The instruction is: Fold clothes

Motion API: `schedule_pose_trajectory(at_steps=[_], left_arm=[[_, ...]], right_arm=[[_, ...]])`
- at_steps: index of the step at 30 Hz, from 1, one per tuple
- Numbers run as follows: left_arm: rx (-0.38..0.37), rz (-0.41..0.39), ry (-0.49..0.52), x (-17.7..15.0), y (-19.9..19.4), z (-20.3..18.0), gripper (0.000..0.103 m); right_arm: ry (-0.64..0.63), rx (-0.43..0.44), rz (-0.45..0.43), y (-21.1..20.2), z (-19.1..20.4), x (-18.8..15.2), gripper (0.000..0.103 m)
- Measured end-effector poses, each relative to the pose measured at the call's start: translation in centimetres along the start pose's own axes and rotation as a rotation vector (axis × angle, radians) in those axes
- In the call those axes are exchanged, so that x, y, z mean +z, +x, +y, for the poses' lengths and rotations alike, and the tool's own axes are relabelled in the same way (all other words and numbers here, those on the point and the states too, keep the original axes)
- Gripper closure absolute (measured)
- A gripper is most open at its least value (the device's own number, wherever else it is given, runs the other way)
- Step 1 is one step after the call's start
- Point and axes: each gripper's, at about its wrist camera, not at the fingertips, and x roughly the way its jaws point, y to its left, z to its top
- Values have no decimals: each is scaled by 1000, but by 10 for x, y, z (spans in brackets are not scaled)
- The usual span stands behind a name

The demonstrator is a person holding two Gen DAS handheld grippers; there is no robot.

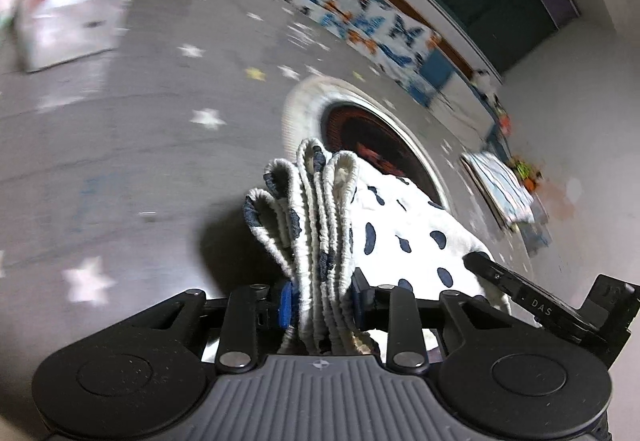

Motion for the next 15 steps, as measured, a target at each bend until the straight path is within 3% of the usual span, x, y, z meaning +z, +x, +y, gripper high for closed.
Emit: schedule_pose_trajectory(at_steps=[15], left_arm=[[-154,187,280,5,132,-152,73]], right_arm=[[162,-347,-141,-117,-102,-25,96]])
